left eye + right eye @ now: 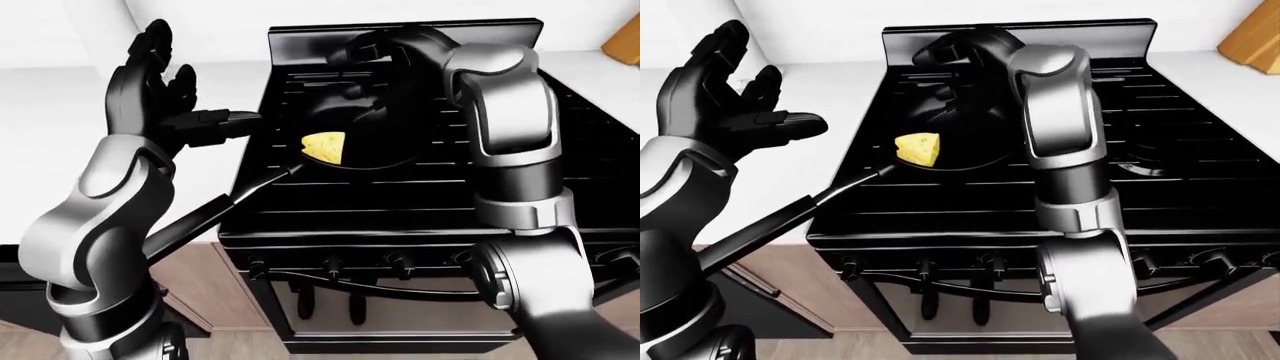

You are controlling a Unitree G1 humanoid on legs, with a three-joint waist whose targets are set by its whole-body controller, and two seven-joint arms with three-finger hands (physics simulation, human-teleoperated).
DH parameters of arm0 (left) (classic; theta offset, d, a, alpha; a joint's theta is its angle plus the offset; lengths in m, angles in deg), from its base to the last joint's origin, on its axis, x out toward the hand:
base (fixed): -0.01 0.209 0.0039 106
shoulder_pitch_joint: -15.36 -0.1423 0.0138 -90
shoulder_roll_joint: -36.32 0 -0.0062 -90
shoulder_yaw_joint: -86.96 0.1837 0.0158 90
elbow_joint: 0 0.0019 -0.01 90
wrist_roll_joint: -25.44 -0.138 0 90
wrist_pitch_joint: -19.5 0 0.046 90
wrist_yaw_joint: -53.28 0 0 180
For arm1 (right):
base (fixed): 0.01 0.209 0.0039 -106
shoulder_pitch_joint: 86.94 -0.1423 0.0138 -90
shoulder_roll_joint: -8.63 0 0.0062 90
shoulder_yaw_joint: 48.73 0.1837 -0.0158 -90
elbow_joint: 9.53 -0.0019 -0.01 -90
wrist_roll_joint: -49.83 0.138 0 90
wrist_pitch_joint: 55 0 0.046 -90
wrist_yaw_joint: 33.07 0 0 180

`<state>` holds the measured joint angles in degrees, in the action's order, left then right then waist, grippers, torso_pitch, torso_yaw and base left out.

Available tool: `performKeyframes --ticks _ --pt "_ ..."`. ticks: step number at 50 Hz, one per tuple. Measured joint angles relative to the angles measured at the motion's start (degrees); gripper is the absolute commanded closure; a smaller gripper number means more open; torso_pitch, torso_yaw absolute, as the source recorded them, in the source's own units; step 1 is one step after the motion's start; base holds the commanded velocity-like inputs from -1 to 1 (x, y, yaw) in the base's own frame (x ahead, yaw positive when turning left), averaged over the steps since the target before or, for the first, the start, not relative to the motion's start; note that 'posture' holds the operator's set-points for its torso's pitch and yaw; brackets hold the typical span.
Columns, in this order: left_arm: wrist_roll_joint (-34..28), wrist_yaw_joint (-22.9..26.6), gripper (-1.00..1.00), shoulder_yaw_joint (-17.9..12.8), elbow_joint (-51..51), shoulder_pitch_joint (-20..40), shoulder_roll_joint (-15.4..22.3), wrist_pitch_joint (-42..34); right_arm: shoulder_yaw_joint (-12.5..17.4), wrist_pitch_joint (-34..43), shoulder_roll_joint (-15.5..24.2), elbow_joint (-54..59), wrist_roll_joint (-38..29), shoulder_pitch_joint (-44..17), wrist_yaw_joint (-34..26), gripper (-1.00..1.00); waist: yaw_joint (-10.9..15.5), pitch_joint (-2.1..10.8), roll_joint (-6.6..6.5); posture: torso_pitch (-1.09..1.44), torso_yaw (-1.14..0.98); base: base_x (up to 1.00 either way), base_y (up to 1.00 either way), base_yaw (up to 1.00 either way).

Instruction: Pick the cheese from the pan and place it on the plate.

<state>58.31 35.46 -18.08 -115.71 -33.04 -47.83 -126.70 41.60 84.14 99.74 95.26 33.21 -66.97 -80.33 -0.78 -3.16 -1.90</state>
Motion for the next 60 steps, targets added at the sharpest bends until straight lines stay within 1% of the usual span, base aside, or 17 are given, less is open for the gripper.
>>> performKeyframes --ticks 6,12,14,20,26,30,35,54,60 --pt "0.2 -0.2 -1.0 -0.3 -0.1 0.2 0.2 -0.1 0.0 -3.4 -0.3 4.2 -3.1 -1.8 -4.0 -0.44 -0.1 0.09 -0.1 0.0 0.0 0.0 0.0 0.0" --pt "0.7 -0.4 -1.0 -0.5 -0.4 0.2 0.5 -0.2 0.3 -7.7 -1.0 8.4 -5.2 -2.2 -5.9 -0.44 -0.2 0.14 -0.23 0.0 0.0 0.0 0.0 0.0" --pt "0.8 -0.6 -1.0 -0.5 -0.5 0.2 0.6 -0.2 0.4 -8.7 -1.4 9.6 -5.8 -2.5 -6.0 -0.47 -0.3 0.12 -0.31 0.0 0.0 0.0 0.0 0.0" --pt "1.3 -0.8 -1.0 -0.6 -0.6 0.2 0.7 -0.5 -0.1 -11.4 -2.5 10.4 -7.2 -2.1 -6.2 -0.47 -0.3 0.12 -0.4 0.0 0.0 0.0 0.0 0.0" --pt "1.4 -0.9 -1.0 -0.5 -0.6 0.0 0.8 -0.3 0.0 -15.5 -3.2 12.1 -8.5 -1.7 -6.5 -0.43 -0.4 0.15 -0.47 0.0 0.0 0.0 0.0 0.0" --pt "1.5 -0.9 -1.0 -0.6 -0.5 0.0 0.9 -0.2 0.0 -19.2 -3.3 14.8 -8.9 -1.6 -5.9 -0.42 -0.4 0.2 -0.51 0.0 0.0 0.0 0.0 0.0" --pt "1.5 -1.1 -1.0 -0.6 -0.5 0.2 1.0 -0.3 -0.1 -22.1 -3.4 16.6 -10.0 -1.7 -5.6 -0.42 -0.5 0.15 -0.56 0.0 0.0 0.0 0.0 0.0" --pt "2.2 -1.6 -1.0 -0.9 -0.9 0.2 1.4 -0.5 -0.7 -26.7 -4.9 17.8 -13.2 -0.6 -5.2 -0.48 -0.5 0.15 -0.58 0.0 0.0 0.0 0.0 0.0" --pt "2.4 -1.7 -1.0 -1.0 -0.9 0.1 1.5 -0.5 -0.6 -28.5 -5.3 20.0 -14.0 -0.7 -5.0 -0.5 -0.5 0.16 -0.64 0.0 0.0 0.0 0.0 0.0"
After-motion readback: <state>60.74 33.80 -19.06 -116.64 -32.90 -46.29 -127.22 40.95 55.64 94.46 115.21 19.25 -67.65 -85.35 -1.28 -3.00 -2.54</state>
